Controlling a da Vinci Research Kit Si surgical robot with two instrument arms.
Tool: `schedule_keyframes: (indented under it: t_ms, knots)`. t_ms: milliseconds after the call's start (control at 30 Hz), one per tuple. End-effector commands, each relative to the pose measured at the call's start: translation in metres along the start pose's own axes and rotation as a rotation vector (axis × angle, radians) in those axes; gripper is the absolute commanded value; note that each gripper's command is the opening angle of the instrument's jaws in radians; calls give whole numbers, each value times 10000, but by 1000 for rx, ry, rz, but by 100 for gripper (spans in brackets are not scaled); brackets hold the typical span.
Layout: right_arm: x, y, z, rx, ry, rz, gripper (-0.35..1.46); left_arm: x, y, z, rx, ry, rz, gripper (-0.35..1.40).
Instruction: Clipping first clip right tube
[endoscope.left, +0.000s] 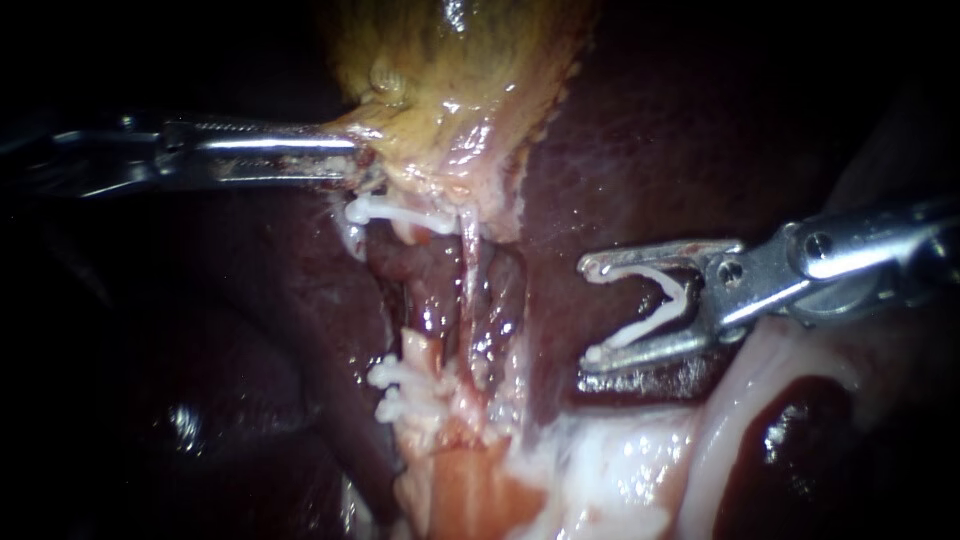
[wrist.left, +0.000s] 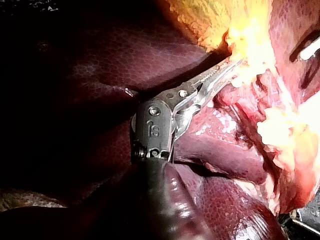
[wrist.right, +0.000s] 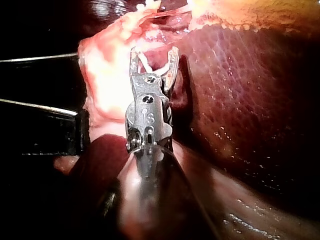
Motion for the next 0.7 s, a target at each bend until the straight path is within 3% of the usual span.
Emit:
schedule_keyframes:
  t_ms: [33,167,267,500,700]
  knots:
    - [0,0,0,0,0,0,50,0,0,0,0,0,0,-35]
    - [0,0,1,0,0,0,50,5,2,-7,-4,-1,-3,-35]
    - [1,0,2,-1,0,1,50,21,6,-23,-16,-8,-13,-35]
    - [3,1,5,-3,-1,2,50,64,19,-71,-5,37,-22,-35]
    - [9,4,16,-12,-1,6,50,64,23,-72,-2,44,-16,-35]
